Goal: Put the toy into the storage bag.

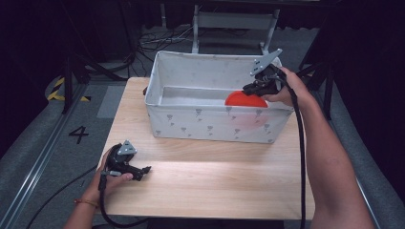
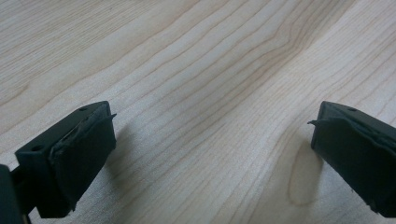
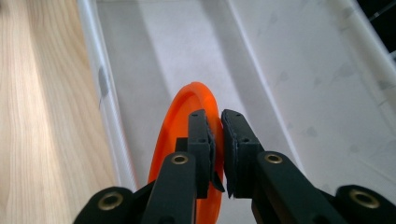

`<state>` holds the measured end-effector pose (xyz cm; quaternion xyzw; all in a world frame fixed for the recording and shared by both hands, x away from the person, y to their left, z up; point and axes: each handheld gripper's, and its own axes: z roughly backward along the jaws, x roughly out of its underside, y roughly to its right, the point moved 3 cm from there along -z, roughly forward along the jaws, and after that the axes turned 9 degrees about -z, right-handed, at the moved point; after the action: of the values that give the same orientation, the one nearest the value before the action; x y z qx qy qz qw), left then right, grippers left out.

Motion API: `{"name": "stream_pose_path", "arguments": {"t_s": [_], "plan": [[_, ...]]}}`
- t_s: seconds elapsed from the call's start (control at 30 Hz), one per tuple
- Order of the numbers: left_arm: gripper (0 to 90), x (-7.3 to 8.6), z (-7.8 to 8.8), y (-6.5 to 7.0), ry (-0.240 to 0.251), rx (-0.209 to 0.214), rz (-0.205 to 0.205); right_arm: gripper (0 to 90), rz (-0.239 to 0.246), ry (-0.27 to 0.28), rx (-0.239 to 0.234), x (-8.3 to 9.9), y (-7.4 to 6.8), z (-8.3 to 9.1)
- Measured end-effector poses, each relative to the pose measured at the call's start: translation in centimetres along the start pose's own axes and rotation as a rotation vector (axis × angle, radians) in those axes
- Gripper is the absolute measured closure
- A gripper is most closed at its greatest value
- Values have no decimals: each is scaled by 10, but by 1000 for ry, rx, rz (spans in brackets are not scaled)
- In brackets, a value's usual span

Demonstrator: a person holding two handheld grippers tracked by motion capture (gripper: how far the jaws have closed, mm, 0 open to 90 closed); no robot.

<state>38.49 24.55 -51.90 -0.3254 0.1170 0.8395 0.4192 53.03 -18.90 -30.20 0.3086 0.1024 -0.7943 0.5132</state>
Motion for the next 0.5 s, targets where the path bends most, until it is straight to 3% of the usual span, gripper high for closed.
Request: {"name": "stream_pose_path", "arguments": {"t_s": [0.2, 0.5], "plan": [[2, 0, 0, 0, 0, 0, 0, 825, 34, -86, -32, 7, -4, -10], [2, 0, 0, 0, 1, 0, 0, 825, 45, -199, -70, 11, -4, -16]]}}
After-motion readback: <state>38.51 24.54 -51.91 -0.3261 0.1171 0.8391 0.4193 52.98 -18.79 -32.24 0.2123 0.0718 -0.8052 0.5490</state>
